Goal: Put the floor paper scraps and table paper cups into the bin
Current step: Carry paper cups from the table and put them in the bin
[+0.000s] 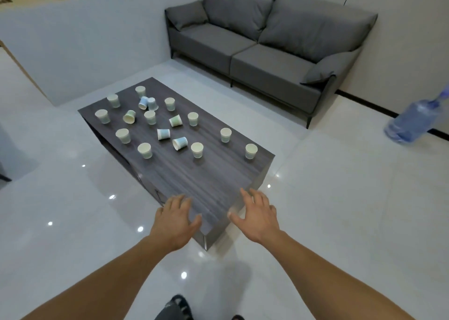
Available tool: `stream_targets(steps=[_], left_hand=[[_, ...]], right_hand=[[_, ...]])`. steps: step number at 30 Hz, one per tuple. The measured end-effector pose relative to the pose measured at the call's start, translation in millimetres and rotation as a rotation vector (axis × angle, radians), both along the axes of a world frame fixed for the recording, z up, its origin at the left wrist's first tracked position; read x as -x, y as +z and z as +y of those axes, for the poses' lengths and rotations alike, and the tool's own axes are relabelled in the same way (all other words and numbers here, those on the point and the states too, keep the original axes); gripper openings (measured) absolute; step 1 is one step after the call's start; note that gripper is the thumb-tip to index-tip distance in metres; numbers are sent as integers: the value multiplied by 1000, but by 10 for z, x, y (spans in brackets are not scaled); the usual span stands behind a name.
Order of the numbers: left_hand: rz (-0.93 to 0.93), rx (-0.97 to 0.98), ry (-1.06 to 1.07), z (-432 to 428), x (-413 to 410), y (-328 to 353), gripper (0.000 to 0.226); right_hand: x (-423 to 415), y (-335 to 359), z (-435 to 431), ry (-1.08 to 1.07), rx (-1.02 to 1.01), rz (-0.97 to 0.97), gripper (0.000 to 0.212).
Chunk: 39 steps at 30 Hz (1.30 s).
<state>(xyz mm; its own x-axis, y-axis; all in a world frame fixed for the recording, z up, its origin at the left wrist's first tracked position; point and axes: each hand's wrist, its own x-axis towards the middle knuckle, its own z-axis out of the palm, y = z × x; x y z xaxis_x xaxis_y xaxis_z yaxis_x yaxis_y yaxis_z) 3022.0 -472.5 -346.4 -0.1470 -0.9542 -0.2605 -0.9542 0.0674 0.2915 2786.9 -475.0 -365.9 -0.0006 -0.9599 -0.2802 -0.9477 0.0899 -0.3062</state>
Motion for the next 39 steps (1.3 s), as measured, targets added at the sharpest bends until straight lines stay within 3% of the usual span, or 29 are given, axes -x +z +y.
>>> stream_targets(steps=[13, 20, 28, 33, 39], left_hand=[[68, -37, -118, -2326, 192, -90, 67], [115, -95, -2, -2981, 313, -255, 69], [92, -219, 303, -3503, 920, -654, 70], [84, -351, 393, -3633, 1419, -1014, 71], [135, -444, 471, -3851, 1738, -1625, 71]], right_hand=[[170, 21, -1928, -42, -85, 110, 82], [422, -135, -2867, 46, -141, 130, 79], [955, -913, -4137, 305, -293, 153, 84], [1336, -1461, -4732, 388, -370, 186, 78], [1507, -2250, -5097, 484, -407, 235, 85]])
